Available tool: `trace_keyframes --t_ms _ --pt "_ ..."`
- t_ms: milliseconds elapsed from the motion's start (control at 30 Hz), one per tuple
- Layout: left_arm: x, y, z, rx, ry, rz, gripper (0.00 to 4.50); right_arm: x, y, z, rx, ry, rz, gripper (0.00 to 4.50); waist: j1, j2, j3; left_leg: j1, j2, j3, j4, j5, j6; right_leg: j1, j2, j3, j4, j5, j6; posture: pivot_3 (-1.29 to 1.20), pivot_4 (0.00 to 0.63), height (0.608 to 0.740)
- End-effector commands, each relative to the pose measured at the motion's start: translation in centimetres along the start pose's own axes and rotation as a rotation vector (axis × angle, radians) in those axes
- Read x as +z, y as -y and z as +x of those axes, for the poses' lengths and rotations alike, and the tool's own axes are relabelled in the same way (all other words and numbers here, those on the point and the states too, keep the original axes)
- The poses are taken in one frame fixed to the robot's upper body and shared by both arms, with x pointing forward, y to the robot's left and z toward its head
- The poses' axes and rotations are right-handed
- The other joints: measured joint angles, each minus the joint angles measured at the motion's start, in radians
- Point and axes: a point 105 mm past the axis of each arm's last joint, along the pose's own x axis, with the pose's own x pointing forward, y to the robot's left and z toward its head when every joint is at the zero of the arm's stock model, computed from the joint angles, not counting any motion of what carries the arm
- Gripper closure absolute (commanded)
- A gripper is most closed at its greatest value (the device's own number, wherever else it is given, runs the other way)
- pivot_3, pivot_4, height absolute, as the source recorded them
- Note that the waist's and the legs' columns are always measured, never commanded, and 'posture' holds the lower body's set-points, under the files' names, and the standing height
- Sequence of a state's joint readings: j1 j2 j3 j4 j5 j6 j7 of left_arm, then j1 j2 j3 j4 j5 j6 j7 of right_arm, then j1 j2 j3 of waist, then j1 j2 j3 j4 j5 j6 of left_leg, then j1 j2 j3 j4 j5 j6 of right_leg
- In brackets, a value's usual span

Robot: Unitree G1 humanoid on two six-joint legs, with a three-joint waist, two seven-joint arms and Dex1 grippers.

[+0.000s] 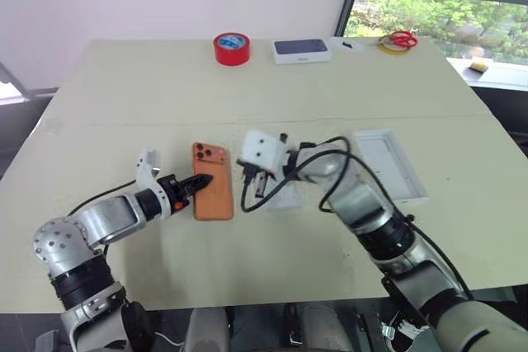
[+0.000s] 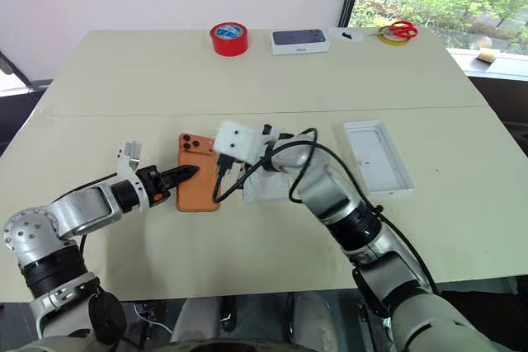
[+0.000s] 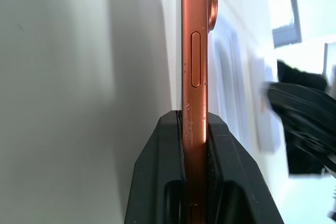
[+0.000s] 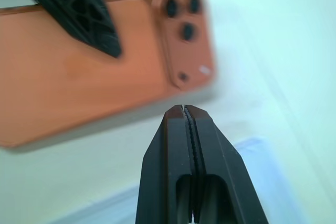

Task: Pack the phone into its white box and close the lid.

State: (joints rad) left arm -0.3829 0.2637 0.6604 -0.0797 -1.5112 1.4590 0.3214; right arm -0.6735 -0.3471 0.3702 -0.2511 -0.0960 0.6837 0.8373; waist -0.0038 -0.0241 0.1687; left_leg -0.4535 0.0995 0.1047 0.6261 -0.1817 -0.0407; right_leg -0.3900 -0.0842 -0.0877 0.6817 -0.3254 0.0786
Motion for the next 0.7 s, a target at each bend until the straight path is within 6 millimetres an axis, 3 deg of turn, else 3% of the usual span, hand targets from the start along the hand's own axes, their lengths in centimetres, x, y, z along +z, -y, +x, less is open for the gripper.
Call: trace_keyframes --t_ms 33,233,367,700 --pt "1.9 4.9 0.7 -0.187 0.084 -0.019 4.48 0.9 0.8 -5.0 -0.005 0.135 0.077 4.5 0.017 -0.001 0.0 0.0 0.0 0.0 0.0 0.0 0.0 0.0 0.0 0.0 0.0 0.0 0.0 0.0 0.15 0.73" --pt "-0.2 8.5 4.4 -0.25 0.0 -0.066 4.48 -1.3 1.7 -10.6 -0.058 0.167 0.238 4.5 0.019 -0.001 0.001 -0.001 -0.002 0.0 0.001 -0.001 0.001 0.001 -0.001 0.0 -0.001 0.0 0.0 0.0 0.15 0.73" --pt "-2.2 8.3 7.6 -0.183 -0.055 -0.093 4.48 -3.0 2.2 -13.4 -0.149 0.132 0.275 4.5 0.016 -0.001 0.001 -0.001 -0.002 0.001 0.001 -0.001 0.002 0.001 -0.001 0.0 -0.002 0.0 0.0 0.0 0.15 0.73" --pt "-4.7 7.9 9.1 -0.141 -0.15 -0.068 4.48 -4.2 1.1 -15.3 -0.196 0.1 0.303 4.5 0.019 0.0 0.002 -0.001 -0.001 0.0 0.002 -0.001 0.002 0.001 0.002 0.0 -0.002 0.0 0.0 0.0 0.15 0.73"
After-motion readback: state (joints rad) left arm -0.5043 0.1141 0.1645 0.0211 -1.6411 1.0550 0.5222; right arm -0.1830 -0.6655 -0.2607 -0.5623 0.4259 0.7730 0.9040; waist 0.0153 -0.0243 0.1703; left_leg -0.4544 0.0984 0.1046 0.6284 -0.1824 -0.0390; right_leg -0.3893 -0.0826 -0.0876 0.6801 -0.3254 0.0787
